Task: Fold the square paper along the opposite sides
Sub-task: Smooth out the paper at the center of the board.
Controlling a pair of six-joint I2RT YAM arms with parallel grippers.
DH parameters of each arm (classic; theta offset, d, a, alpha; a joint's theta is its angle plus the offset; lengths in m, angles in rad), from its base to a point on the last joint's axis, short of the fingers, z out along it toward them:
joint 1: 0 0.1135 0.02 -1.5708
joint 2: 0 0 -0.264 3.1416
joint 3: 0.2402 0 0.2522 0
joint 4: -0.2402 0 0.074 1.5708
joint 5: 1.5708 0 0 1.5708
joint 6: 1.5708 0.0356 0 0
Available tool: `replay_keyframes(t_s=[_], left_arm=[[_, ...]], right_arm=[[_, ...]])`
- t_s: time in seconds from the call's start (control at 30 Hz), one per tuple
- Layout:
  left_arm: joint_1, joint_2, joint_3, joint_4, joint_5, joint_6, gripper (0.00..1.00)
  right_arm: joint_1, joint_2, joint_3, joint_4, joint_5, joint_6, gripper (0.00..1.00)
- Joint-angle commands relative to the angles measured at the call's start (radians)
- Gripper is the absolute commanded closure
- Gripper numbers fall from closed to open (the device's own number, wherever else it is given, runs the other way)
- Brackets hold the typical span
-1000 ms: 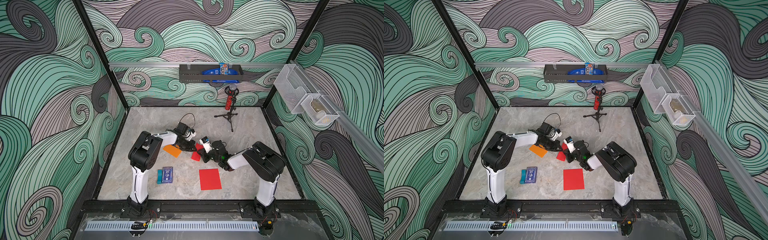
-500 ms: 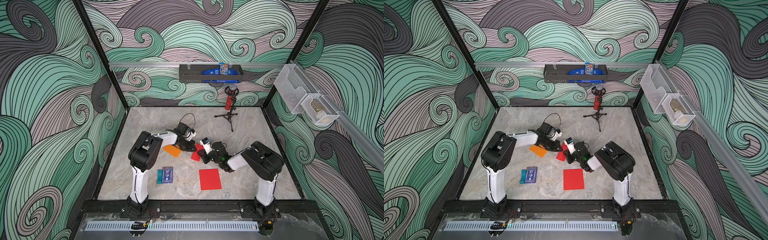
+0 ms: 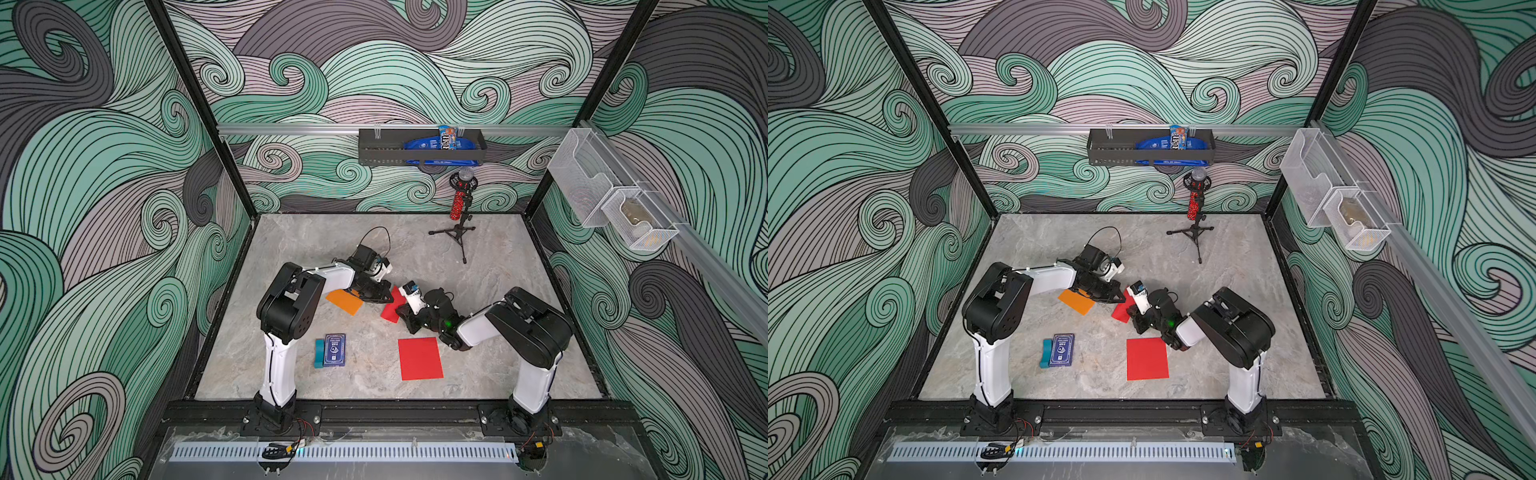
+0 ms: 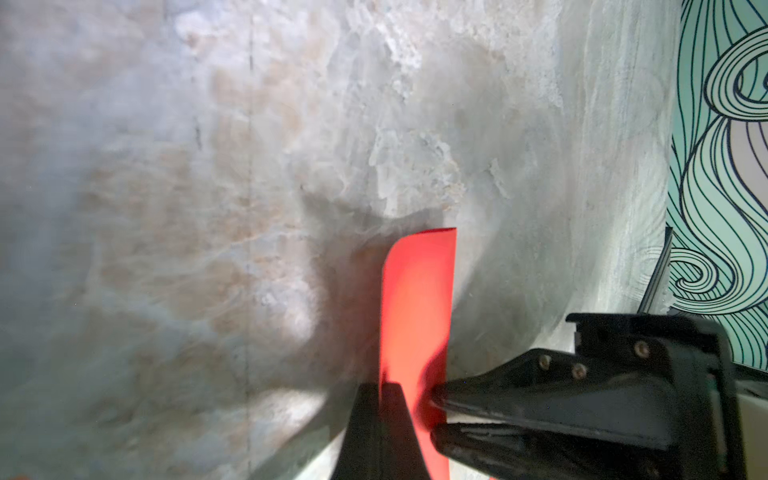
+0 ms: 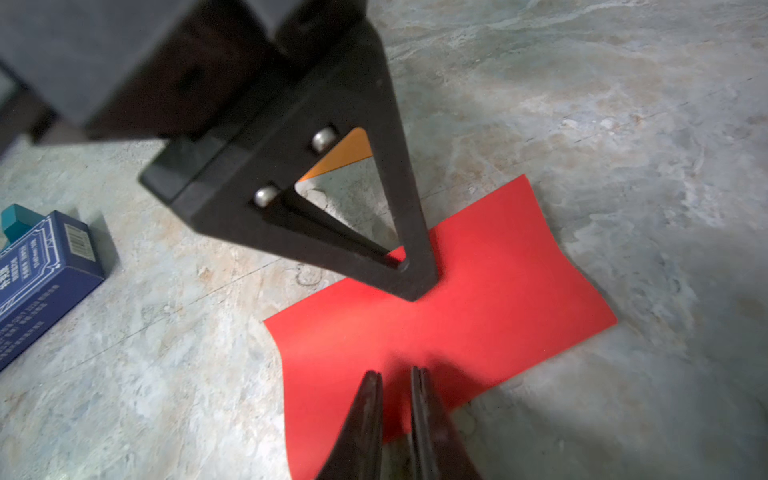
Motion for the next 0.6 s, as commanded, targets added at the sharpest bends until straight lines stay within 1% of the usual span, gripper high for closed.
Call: replay_keyframes(t_s=[0.0, 0.23, 0.57], left_arm=[[-0.003, 0.008, 0.003, -0.033, -0.043, -0.005, 1.0], [-0.008, 0.0, 0.002, -0.037, -0.06, -0.004, 1.0], [-0.014, -0.007, 0.005, -0.044, -0.075, -0.002, 1.0]], right_arm=[[0.031, -0.018, -0.039, -0.067, 0.023, -0.005, 0.83], [0.067, -0.055, -0.07, -0.094, 0.054, -0.012, 0.83], [0.085, -0.103, -0.085, -0.158, 0.041, -0.033, 0.83]])
